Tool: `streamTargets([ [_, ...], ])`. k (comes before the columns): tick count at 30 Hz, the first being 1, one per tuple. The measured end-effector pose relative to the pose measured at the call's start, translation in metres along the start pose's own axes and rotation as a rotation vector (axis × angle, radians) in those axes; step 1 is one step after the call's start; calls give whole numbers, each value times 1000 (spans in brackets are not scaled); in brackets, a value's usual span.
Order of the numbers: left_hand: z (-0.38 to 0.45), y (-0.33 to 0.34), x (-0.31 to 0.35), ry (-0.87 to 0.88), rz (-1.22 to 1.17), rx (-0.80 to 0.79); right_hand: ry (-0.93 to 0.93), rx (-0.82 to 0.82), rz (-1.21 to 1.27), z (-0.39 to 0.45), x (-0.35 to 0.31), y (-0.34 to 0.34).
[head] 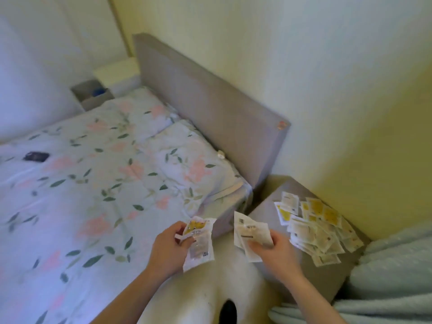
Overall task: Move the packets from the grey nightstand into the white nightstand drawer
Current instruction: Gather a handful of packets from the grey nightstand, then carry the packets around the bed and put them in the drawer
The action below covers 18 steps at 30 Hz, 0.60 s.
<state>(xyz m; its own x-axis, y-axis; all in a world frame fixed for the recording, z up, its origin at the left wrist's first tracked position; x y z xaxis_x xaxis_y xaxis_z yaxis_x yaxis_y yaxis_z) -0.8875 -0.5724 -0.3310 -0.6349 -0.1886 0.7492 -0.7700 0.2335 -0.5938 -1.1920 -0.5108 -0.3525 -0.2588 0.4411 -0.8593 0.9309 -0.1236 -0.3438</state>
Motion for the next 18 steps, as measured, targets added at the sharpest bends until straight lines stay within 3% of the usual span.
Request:
streamTargets([
  [10,-196,-241,-202,-240,-165,436,-278,-448,-164,-121,-125,289],
  [18,-365,-385,-334,-321,-184,633,-373,-660,-178,-273,-169,503],
])
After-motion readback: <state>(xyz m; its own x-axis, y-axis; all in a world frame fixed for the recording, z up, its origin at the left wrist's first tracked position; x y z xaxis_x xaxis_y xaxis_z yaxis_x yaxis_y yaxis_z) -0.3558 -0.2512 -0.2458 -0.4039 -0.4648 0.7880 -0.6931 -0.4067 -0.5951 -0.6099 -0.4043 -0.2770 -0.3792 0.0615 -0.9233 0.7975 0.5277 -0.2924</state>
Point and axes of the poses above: each hand's wrist, its own z-axis towards the middle knuckle, its own y-axis out of the palm, x = y × z, the point moved 10 cm from there along z, towards the middle knuckle, and after that the axes turned 1 degree about -x, right-handed, at the moved point
